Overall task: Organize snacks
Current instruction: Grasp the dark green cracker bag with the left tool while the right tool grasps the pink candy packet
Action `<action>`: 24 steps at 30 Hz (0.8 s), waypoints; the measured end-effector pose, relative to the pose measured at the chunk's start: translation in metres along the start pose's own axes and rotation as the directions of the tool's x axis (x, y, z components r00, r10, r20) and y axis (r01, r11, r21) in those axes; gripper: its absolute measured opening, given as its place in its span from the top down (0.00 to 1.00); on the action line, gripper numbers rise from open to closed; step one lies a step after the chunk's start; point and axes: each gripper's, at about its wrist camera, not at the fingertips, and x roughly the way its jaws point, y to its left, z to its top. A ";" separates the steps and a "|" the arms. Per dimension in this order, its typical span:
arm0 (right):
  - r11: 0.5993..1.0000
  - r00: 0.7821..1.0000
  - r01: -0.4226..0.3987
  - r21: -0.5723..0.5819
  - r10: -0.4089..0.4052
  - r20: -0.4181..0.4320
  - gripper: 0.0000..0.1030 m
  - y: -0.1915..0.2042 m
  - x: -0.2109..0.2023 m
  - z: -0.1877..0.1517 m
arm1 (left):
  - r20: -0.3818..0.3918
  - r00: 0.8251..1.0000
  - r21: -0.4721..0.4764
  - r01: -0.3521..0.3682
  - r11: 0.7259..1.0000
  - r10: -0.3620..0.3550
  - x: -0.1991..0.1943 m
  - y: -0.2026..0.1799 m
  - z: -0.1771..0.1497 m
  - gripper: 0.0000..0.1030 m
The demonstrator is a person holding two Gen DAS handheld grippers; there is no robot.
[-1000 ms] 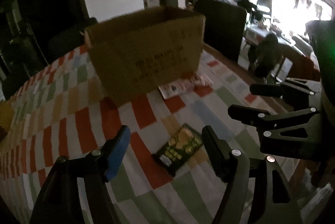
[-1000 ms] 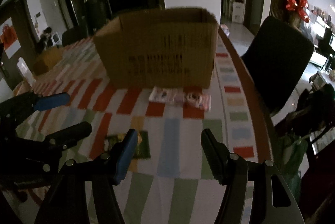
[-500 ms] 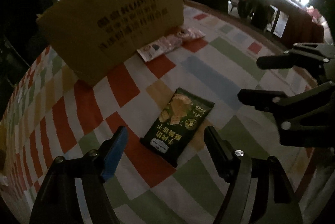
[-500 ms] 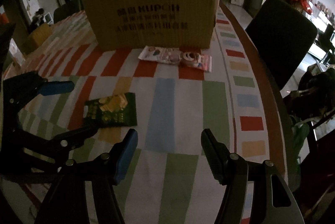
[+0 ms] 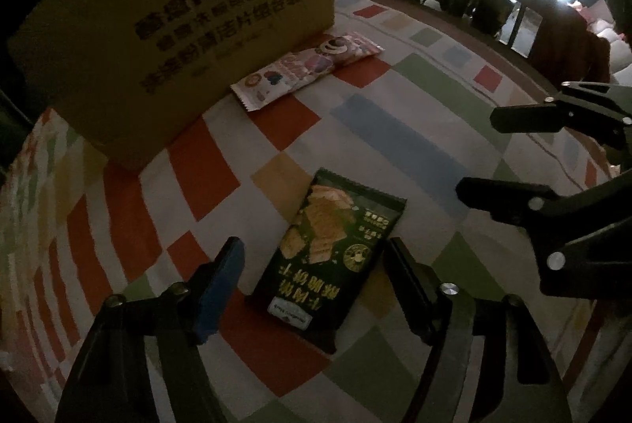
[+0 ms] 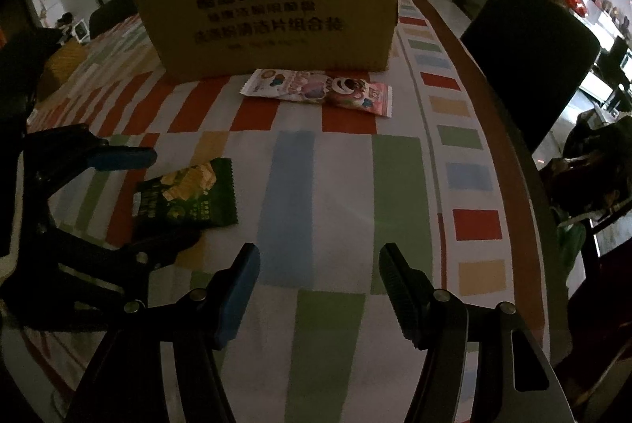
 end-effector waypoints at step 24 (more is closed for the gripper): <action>0.990 0.997 -0.065 -0.122 0.069 0.028 0.38 -0.008 0.011 0.029 | 0.086 0.992 -0.405 -0.049 0.913 0.092 -0.025 0.013 0.002 0.60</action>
